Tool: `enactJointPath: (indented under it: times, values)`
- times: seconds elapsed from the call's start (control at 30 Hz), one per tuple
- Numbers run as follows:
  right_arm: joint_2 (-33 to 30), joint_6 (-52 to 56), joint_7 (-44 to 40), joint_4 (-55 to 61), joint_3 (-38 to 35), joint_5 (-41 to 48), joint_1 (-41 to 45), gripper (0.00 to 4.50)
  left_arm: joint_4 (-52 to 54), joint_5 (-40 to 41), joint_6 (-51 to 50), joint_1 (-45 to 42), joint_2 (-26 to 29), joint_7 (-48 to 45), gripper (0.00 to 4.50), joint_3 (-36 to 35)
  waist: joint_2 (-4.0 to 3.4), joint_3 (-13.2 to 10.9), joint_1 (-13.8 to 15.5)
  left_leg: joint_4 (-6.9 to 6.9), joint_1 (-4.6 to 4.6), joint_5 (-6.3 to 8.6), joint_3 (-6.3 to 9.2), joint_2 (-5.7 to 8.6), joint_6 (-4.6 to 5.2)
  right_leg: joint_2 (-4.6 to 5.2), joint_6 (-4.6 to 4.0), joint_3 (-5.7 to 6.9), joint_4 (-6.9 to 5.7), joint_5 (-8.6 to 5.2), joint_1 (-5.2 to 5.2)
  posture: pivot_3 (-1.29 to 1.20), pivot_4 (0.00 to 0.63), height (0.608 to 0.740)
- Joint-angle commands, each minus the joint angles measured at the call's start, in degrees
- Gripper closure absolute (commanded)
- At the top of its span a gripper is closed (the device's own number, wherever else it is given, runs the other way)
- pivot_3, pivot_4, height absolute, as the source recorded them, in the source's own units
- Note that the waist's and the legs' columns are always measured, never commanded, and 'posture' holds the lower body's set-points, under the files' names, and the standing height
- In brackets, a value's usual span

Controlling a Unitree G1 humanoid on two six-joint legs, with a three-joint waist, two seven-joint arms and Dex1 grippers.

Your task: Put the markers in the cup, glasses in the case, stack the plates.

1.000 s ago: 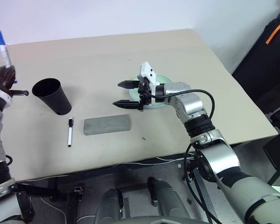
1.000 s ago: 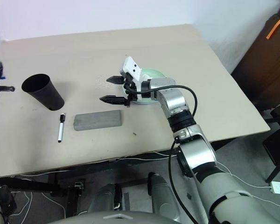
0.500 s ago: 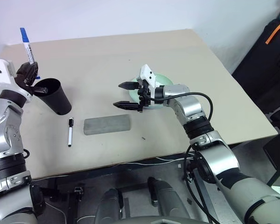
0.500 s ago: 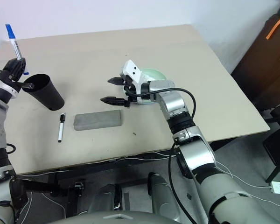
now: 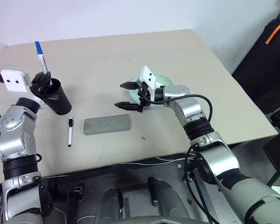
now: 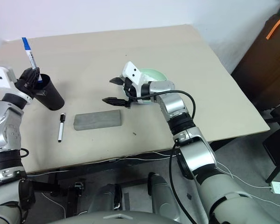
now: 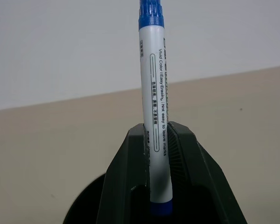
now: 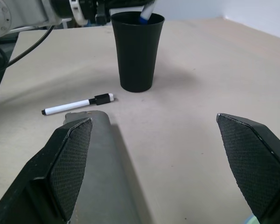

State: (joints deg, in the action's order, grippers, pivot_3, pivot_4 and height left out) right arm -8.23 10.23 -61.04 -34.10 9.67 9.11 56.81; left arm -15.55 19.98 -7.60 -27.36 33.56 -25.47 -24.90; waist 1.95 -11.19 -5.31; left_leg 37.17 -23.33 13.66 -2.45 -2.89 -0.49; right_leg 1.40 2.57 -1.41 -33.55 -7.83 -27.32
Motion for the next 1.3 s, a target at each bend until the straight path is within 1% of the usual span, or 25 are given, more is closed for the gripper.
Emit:
enactJointPath:
  times: [0.03, 0.77, 0.97, 1.07, 1.17, 1.3]
  values:
    - [0.0, -1.2, 0.5, 0.6, -0.5, 0.1, 1.0, 0.01, -0.8, -0.3, 2.5, -1.3, 0.5, -0.1, 4.24, -0.1, 0.0, 0.0, 0.0, 0.0, 0.0, 0.0, 0.0, 0.0, 0.0, 0.0, 0.0, 0.0, 0.0, 0.0, 0.0, 0.0, 0.15, 0.733]
    - [-1.1, -1.0, 1.2, 1.5, -0.4, 0.0, 0.4, 0.01, -3.0, -0.1, 5.9, -2.3, -0.8, -0.7, 4.24, 1.8, 0.0, 0.0, 0.2, 0.01, 0.01, 0.0, 0.0, 0.0, 0.0, 0.0, 0.01, 0.0, -0.03, 0.01, 0.0, 0.0, 0.15, 0.733]
    - [-1.2, -0.9, 1.5, 2.0, -0.6, 0.2, 0.2, 0.01, -3.9, -0.5, 7.1, -2.7, -1.1, -1.3, 4.24, 2.5, 0.0, 0.0, 1.3, 0.01, 0.02, 0.0, 0.0, 0.0, 0.0, -0.03, 0.01, 0.0, -0.03, 0.01, 0.0, 0.0, 0.15, 0.733]
    - [-0.9, -0.8, 0.6, 3.8, -1.9, 2.4, -0.2, 0.01, -4.4, -0.7, 7.9, -3.0, -1.0, -1.3, 4.24, 2.6, 0.0, 0.0, 1.5, 0.02, 0.02, 0.0, 0.0, -0.01, 0.0, -0.02, 0.0, 0.0, -0.03, 0.0, 0.01, 0.0, 0.15, 0.733]
    - [-0.4, -3.7, 0.5, 6.3, -3.7, 4.7, -1.4, 0.01, -4.6, -0.8, 8.3, -3.0, -1.0, -1.2, 4.24, 2.7, 0.0, 0.0, 1.6, 0.05, 0.0, 0.0, -0.01, 0.0, 0.0, 0.0, 0.01, 0.0, -0.01, 0.0, 0.03, 0.0, 0.15, 0.733]
    - [-1.0, 0.2, -1.0, 8.9, -3.8, 6.9, -1.8, 0.01, -4.8, -1.1, 8.7, -2.4, -1.0, -1.4, 4.24, 2.9, 0.0, 0.0, 1.6, 0.06, 0.01, 0.0, -0.01, 0.0, 0.0, 0.01, 0.01, 0.0, 0.0, 0.0, 0.05, 0.0, 0.15, 0.733]
